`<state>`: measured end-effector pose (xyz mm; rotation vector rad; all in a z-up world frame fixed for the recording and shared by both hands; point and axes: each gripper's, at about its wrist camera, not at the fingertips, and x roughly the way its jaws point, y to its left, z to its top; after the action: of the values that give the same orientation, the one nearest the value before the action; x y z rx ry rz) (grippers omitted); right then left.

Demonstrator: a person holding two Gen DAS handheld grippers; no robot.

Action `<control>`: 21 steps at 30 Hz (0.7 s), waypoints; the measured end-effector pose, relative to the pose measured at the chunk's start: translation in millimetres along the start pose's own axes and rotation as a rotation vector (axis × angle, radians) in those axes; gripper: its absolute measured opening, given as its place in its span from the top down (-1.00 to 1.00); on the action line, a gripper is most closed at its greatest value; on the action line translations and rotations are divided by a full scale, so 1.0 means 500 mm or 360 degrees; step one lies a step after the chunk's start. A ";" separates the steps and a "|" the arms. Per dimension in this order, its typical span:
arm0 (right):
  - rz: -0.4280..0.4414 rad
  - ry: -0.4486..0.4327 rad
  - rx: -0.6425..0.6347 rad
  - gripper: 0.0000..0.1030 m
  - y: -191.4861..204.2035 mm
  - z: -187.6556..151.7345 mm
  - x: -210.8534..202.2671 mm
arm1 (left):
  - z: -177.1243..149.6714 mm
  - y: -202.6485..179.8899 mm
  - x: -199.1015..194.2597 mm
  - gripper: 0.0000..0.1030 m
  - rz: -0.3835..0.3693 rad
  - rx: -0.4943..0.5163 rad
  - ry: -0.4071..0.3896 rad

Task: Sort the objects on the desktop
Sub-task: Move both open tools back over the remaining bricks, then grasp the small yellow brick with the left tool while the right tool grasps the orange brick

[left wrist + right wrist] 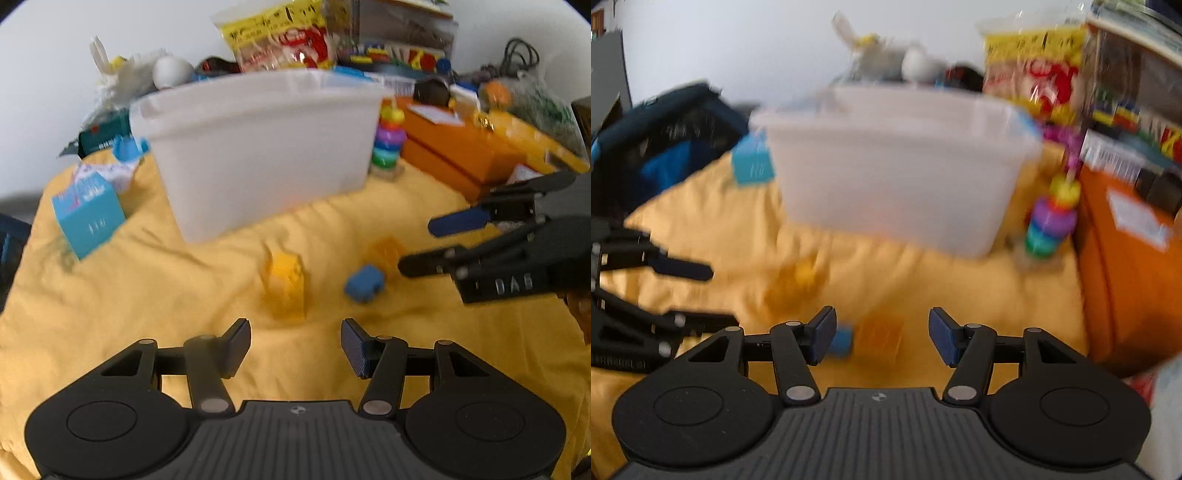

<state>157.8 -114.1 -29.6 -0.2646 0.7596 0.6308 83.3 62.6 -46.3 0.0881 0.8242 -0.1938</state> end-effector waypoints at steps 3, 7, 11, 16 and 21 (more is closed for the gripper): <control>0.0028 0.0057 -0.0035 0.01 0.009 -0.035 0.011 | -0.017 -0.008 0.006 -0.13 -0.0036 -0.0027 0.0052; 0.0021 0.0080 -0.0077 0.19 0.024 -0.050 0.019 | -0.024 -0.014 0.006 -0.13 -0.0034 -0.0020 0.0053; -0.0094 0.0028 -0.0114 0.16 0.029 -0.036 0.032 | -0.018 -0.025 0.006 -0.13 -0.0032 0.0018 0.0020; -0.0145 0.0003 -0.0335 0.20 0.055 -0.034 0.052 | -0.001 -0.031 0.014 -0.12 0.0008 0.0117 -0.0013; -0.0218 0.0047 -0.0376 0.28 0.049 -0.038 0.067 | 0.029 -0.035 0.042 -0.08 0.0040 0.0218 -0.0050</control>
<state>150.6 -88.8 -66.8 -0.5392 0.6891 0.5875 103.9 40.3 -52.0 0.2235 0.7779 -0.2272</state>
